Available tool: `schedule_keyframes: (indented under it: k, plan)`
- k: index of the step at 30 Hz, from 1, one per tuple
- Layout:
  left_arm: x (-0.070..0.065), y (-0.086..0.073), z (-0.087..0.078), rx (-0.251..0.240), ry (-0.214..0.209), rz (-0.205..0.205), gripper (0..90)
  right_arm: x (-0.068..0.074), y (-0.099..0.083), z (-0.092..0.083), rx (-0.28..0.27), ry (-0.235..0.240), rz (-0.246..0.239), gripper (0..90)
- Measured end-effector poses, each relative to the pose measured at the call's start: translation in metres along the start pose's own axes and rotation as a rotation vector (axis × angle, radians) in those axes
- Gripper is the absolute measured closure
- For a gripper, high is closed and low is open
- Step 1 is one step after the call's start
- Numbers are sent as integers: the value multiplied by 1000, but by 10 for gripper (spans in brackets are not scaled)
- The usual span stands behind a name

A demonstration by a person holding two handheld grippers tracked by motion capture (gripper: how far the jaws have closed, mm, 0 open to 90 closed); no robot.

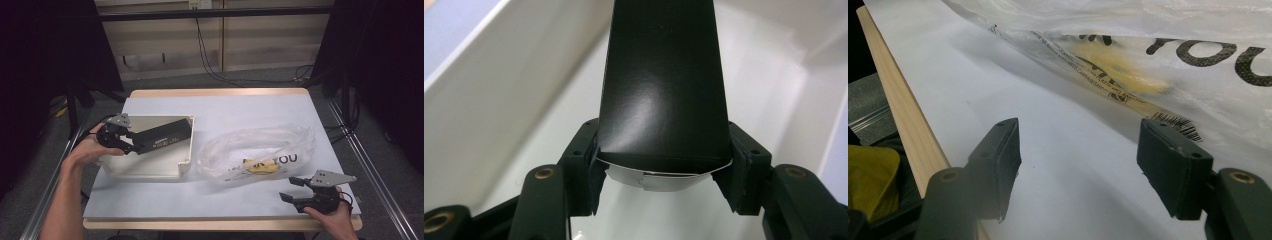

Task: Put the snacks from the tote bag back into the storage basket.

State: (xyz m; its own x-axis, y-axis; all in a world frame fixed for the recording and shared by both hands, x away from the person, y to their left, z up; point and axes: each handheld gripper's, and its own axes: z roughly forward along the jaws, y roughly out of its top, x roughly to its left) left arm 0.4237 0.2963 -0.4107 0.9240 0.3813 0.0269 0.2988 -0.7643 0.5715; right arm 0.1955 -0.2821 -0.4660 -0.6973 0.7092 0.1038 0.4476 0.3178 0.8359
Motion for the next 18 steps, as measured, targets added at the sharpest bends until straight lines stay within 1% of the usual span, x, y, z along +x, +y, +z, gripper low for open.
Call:
schedule_keyframes:
  k: [2,7,9,11,13,15,18]
  plan:
    - [1,0,3,-2,6,-3,432,0,0,0,-1,1,0,337]
    - [4,-1,6,22,-9,-10,432,0,0,-1,-1,-1,2,337]
    - [5,-2,8,21,-14,-12,432,0,0,-1,-1,-1,2,337]
    - [5,-2,11,30,-20,-26,432,0,0,-1,0,-2,2,337]
    - [6,-1,11,30,-22,-20,431,0,-1,-1,-1,-4,2,337]
    - [7,0,12,45,-21,-16,430,0,-1,0,5,-2,0,337]
    - [8,0,13,51,-28,-27,429,1,0,0,3,0,-2,337]
